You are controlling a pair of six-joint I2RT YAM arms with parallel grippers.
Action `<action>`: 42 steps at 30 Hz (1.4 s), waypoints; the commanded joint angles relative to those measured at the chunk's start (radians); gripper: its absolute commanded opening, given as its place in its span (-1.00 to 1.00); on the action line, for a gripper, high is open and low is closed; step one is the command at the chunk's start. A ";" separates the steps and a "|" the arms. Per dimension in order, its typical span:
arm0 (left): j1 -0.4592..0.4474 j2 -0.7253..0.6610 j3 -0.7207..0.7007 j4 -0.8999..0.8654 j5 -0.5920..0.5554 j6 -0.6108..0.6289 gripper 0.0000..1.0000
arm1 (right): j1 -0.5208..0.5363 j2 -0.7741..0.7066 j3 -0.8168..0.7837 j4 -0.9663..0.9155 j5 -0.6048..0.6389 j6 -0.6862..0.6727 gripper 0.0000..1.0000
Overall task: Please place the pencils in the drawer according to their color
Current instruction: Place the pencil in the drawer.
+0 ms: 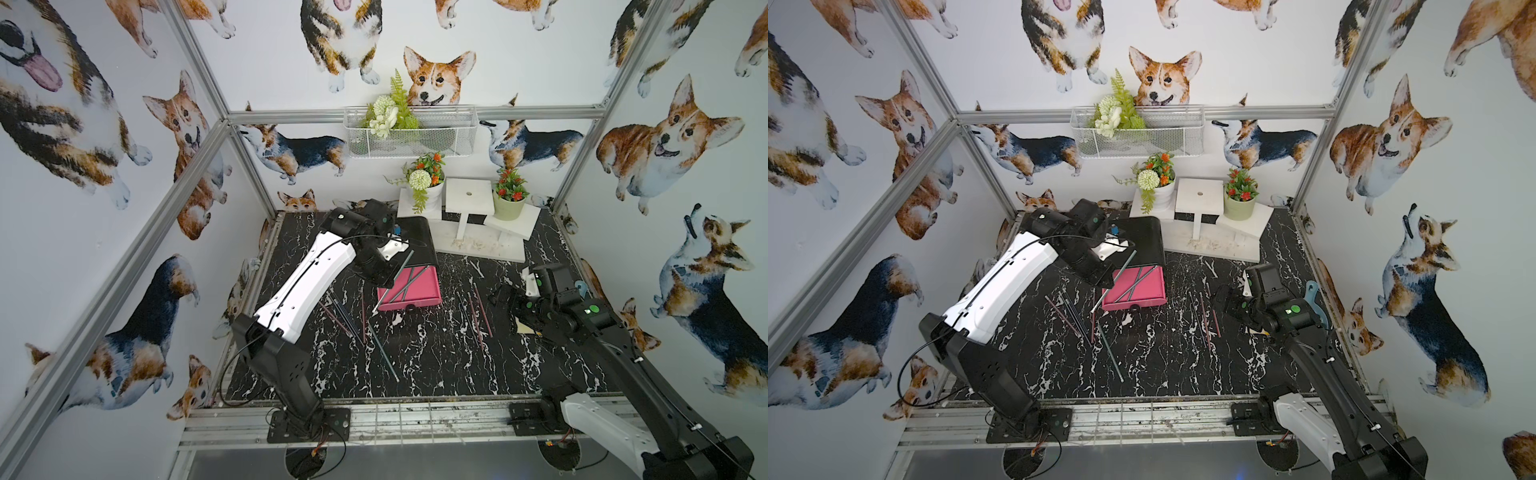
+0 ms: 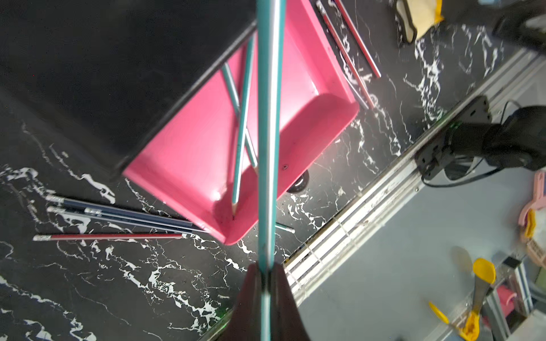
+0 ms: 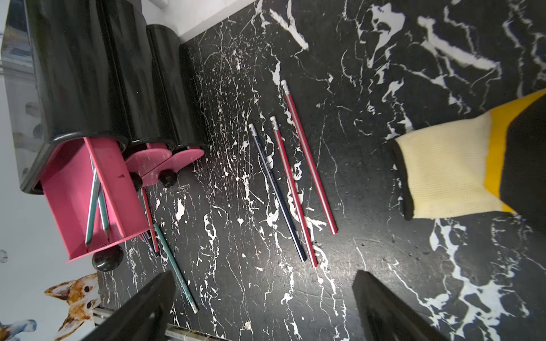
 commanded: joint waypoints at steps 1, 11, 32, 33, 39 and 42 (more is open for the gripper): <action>-0.024 0.072 0.067 -0.107 -0.054 0.062 -1.00 | -0.002 -0.018 0.013 -0.017 0.065 0.006 0.99; -0.088 0.225 0.192 -0.161 -0.244 0.096 -1.00 | -0.002 -0.059 0.012 -0.036 0.109 0.007 0.99; -0.123 0.278 0.208 -0.176 -0.212 0.114 -1.00 | -0.001 -0.089 0.008 -0.058 0.145 0.025 0.99; -0.123 0.284 0.208 -0.176 -0.212 0.114 -1.00 | -0.002 -0.090 0.008 -0.058 0.145 0.027 0.99; -0.123 0.310 0.234 -0.176 -0.222 0.108 -1.00 | -0.002 -0.101 0.000 -0.054 0.142 0.036 0.99; -0.124 0.327 0.257 -0.173 -0.224 0.104 -1.00 | -0.002 -0.105 -0.005 -0.049 0.140 0.042 0.99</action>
